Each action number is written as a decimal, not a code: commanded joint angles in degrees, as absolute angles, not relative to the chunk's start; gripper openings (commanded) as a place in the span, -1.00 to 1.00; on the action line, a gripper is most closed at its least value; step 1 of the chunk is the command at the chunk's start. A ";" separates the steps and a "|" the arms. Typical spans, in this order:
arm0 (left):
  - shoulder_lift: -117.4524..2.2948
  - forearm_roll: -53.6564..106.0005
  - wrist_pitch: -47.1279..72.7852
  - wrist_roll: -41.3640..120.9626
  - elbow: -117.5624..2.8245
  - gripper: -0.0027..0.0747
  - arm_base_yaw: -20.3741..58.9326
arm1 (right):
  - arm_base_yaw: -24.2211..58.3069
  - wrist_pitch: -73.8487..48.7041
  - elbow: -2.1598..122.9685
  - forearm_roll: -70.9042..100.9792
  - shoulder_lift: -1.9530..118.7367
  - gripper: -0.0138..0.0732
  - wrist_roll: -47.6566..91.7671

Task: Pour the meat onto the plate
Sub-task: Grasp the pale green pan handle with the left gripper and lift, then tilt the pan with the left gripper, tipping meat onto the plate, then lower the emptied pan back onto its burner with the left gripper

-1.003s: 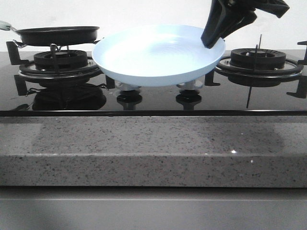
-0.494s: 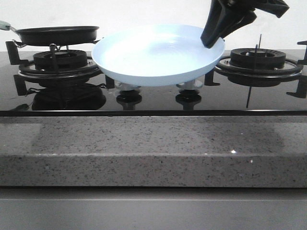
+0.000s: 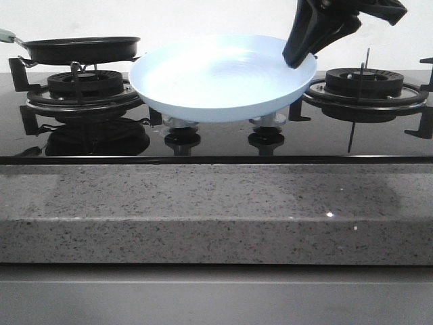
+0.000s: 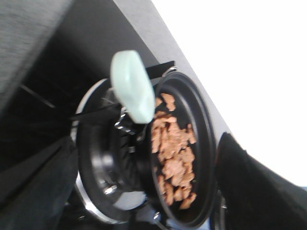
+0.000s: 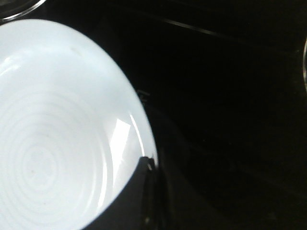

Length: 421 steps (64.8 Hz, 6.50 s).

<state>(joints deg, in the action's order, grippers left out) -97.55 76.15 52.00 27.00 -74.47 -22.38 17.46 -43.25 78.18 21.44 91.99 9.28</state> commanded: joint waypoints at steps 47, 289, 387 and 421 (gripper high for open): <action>-108.42 83.80 53.94 27.29 -89.16 0.36 -18.25 | 17.58 -40.31 79.63 23.20 89.06 -0.82 9.67; -97.51 97.31 57.27 37.10 -83.36 -0.98 -19.07 | 17.58 -40.33 79.63 23.20 89.06 -0.82 9.67; -105.08 74.76 65.93 33.71 -85.34 0.66 -19.45 | 17.58 -40.30 79.63 23.20 89.06 -0.82 9.67; -101.57 70.83 72.06 32.66 -85.34 -0.98 -19.45 | 17.58 -40.30 79.63 23.20 89.06 -0.82 9.67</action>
<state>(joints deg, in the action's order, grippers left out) -105.67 67.09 68.50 33.11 -83.59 -19.22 17.46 -43.21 78.18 21.48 91.99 9.39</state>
